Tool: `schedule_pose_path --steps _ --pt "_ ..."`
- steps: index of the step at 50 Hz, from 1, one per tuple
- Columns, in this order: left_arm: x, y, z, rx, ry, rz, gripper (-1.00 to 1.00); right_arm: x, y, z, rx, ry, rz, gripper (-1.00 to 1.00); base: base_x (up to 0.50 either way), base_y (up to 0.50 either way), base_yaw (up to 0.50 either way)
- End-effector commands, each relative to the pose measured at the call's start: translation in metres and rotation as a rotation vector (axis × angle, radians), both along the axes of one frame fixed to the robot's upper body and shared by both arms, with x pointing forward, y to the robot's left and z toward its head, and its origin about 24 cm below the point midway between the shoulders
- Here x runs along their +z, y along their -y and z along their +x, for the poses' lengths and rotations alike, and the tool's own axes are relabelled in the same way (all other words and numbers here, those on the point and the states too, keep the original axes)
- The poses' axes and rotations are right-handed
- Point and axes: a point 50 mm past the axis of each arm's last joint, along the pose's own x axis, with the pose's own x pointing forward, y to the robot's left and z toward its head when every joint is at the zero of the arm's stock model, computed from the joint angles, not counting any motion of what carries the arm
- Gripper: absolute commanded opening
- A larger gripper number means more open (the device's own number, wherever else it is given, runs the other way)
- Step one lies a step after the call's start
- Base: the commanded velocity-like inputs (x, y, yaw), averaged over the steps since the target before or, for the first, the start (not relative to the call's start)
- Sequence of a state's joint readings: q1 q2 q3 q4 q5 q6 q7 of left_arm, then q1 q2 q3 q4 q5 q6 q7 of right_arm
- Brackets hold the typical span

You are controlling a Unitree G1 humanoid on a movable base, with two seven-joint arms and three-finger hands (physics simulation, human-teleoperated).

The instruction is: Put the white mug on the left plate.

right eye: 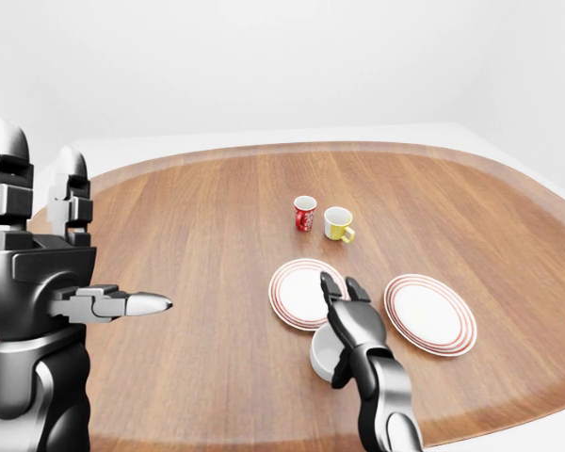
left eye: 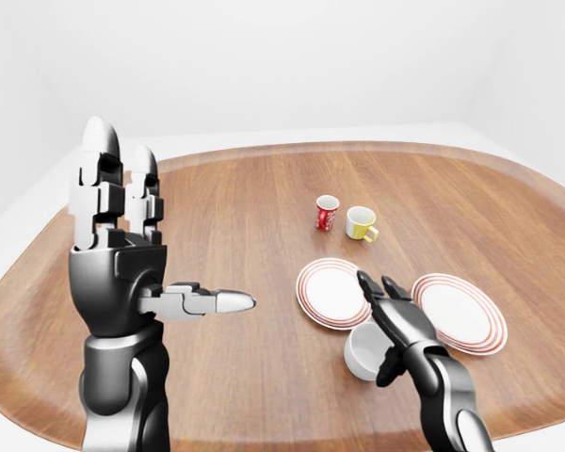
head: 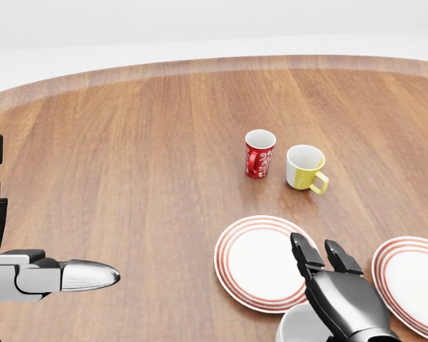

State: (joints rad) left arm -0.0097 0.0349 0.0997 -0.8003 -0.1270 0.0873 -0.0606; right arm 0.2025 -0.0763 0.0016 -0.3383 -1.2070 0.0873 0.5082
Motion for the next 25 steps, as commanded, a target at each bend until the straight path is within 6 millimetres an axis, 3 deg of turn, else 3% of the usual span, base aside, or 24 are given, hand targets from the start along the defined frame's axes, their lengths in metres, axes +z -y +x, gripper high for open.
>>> schedule_pose_path --steps 1,25 --pt "0.0004 -0.0003 -0.0003 0.001 0.002 0.000 1.00 -0.0079 -0.0045 -0.0042 0.001 0.005 -0.011 1.00 0.00 0.00 0.00" --pt "0.0008 -0.0002 -0.0006 -0.001 0.005 -0.002 1.00 -0.0105 -0.0075 -0.0037 0.014 0.006 -0.026 1.00 0.00 0.00 0.00"
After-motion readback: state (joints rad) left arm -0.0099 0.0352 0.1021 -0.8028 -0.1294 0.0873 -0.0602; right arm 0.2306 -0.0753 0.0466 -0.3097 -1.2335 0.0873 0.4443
